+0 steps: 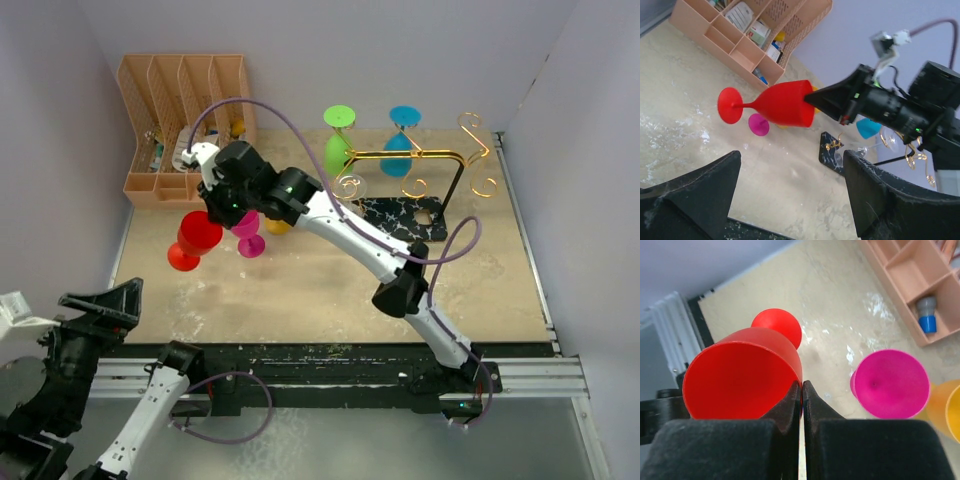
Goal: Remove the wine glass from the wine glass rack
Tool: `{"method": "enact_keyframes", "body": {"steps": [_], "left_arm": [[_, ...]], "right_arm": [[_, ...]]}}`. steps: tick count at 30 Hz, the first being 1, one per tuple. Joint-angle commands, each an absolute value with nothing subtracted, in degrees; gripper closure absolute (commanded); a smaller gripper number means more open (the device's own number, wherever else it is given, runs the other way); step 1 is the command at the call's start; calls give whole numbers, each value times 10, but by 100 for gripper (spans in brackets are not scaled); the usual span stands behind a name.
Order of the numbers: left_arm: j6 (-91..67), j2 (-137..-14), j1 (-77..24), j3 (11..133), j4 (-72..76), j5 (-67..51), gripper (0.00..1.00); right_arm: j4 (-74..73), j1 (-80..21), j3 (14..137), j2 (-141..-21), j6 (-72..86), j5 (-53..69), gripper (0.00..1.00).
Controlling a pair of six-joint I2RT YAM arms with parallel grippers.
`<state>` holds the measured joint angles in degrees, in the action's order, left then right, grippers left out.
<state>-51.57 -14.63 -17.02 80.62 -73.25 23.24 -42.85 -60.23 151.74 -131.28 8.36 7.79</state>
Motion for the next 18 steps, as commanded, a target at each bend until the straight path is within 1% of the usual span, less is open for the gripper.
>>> {"method": "enact_keyframes", "body": {"steps": [1, 10, 18], "left_arm": [[-450, -191, -172, 818, -679, 173, 15], [-443, -198, -172, 798, -658, 156, 15], [-444, -199, -173, 791, -658, 158, 15]], "right_arm": [[-417, -601, 1528, -1319, 75, 37, 100], [-416, -603, 1512, -1360, 48, -40, 100], [-408, -606, 1515, -1380, 38, -48, 100]]}}
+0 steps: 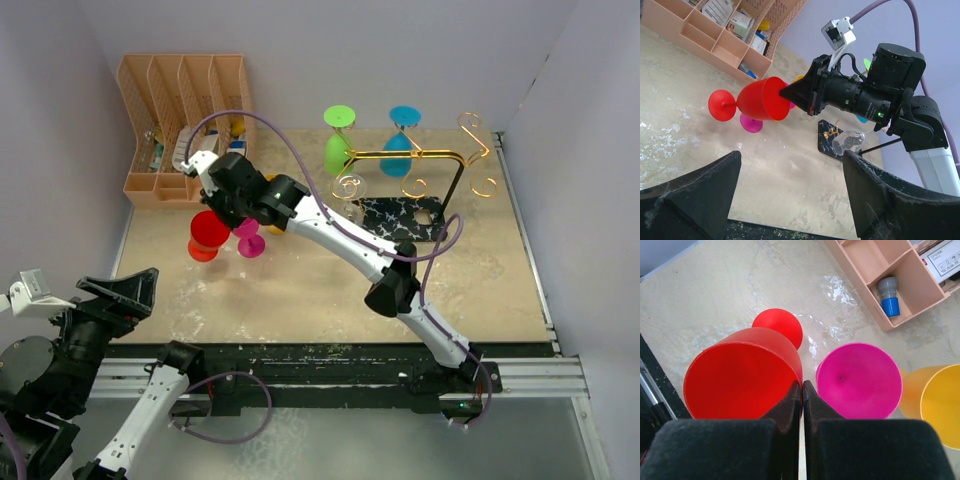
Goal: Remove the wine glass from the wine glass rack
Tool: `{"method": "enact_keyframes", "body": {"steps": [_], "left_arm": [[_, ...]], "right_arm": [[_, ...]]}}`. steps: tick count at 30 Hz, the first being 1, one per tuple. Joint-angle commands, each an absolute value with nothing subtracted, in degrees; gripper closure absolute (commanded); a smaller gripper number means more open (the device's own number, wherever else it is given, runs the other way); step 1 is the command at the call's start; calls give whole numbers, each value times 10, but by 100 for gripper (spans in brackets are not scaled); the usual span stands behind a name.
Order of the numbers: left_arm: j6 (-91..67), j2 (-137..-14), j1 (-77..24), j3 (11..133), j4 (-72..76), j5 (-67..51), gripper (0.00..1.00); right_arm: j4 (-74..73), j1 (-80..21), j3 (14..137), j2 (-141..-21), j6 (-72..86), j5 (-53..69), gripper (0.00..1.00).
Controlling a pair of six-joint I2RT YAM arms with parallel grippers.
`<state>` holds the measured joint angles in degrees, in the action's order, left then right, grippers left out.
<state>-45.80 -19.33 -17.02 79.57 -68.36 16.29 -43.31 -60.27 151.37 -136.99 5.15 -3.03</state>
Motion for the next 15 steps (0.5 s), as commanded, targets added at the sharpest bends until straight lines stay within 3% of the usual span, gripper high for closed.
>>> {"method": "enact_keyframes", "body": {"steps": [1, 15], "left_arm": [[-444, -199, -172, 790, -658, 158, 15], [-444, -197, -173, 771, -649, 163, 15]], "right_arm": [[-407, -606, 1515, -1383, 36, -47, 100], [-398, -620, 1506, -1404, 13, -60, 98]]}}
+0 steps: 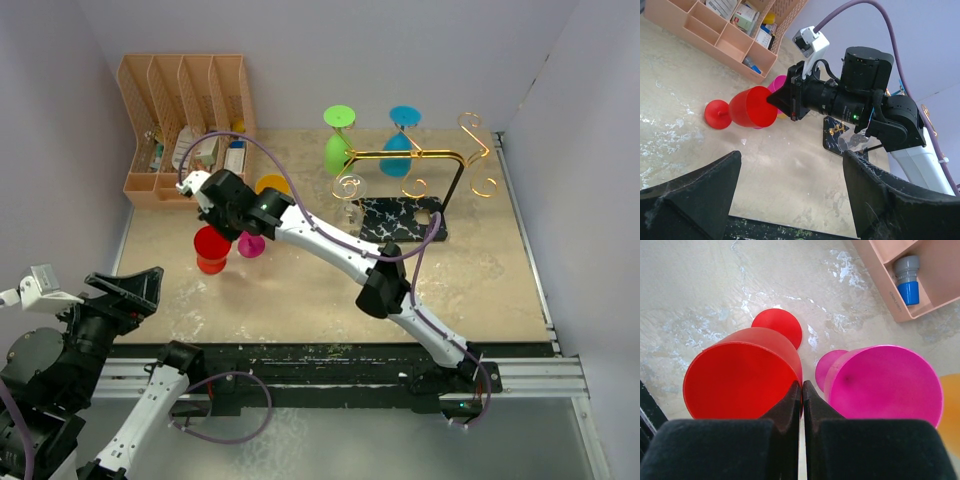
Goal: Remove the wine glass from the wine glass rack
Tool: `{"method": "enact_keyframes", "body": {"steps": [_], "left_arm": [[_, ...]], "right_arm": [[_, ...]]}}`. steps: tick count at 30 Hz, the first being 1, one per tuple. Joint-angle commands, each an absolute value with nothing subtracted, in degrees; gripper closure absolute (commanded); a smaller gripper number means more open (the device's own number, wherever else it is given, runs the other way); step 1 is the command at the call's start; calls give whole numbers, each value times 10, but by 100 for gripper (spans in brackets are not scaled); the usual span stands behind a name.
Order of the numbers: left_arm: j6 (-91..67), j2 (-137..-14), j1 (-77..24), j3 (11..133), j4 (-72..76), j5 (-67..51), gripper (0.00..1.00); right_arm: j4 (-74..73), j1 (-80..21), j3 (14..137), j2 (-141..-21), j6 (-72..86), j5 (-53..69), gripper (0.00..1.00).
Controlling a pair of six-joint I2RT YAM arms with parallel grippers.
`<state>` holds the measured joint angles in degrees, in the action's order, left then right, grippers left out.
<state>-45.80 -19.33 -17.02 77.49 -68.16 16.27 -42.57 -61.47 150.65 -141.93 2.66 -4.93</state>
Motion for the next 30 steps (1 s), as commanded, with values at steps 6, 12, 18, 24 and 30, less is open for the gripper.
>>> {"method": "enact_keyframes", "body": {"steps": [6, 12, 18, 24, 30], "left_arm": [[-444, -199, -172, 766, -644, 163, 14], [-438, -202, -173, 765, -635, 159, 13], [-420, -212, -172, 770, -603, 151, 12], [-409, -230, -173, 776, -578, 145, 11], [-368, -257, -172, 752, -503, 78, 11]], "right_arm": [[-370, -621, 1480, -1379, 12, -61, 65], [-340, -621, 1455, -1321, 19, -71, 52], [-303, -619, 1402, -1222, 37, -67, 49], [-276, -617, 1387, -1134, 36, -101, 46], [-278, -497, 1384, -1076, 88, -76, 44]]}}
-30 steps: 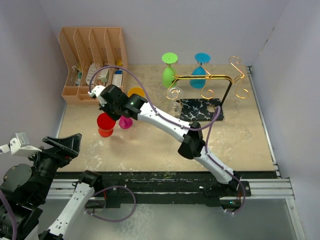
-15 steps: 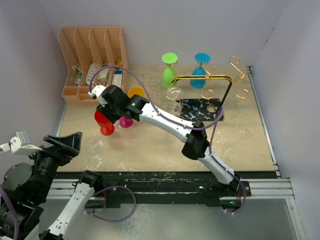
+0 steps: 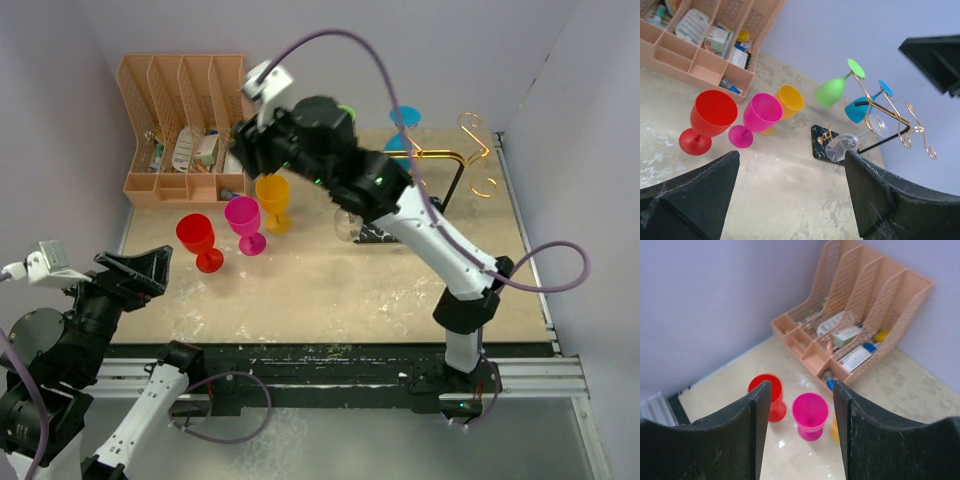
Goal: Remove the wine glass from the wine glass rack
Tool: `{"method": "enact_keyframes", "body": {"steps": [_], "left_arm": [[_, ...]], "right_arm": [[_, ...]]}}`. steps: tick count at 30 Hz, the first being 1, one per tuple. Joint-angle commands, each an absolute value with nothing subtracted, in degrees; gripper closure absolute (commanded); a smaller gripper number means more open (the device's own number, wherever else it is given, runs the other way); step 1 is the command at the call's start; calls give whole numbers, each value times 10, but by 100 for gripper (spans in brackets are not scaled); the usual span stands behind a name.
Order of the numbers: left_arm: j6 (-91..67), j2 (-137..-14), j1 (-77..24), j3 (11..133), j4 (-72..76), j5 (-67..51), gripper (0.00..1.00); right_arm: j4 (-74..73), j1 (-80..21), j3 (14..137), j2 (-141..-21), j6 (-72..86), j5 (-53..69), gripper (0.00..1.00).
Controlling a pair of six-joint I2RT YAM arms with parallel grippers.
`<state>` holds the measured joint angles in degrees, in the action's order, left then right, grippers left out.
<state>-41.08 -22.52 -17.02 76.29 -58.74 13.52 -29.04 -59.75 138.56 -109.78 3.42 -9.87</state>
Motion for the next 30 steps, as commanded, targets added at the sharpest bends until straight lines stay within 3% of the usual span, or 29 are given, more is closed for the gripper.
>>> {"method": "enact_keyframes", "body": {"steps": [1, 6, 11, 19, 30], "left_arm": [[-356, -268, -173, 750, -489, 59, 11], [-310, -352, -172, 756, -417, -57, 7], [-356, -458, -172, 784, -369, -159, 7], [-457, -544, -172, 748, -209, -264, 5], [-483, -530, -172, 698, -199, -253, 6]], "right_arm": [[-277, -462, 1380, -1071, 115, -28, 45], [-228, -267, 1346, -1061, 261, 185, 46], [-99, -95, 1229, -1039, 451, 322, 47], [-108, 5, 1135, -995, 468, 279, 44], [-220, 33, 1155, -1029, 430, 254, 49]]}}
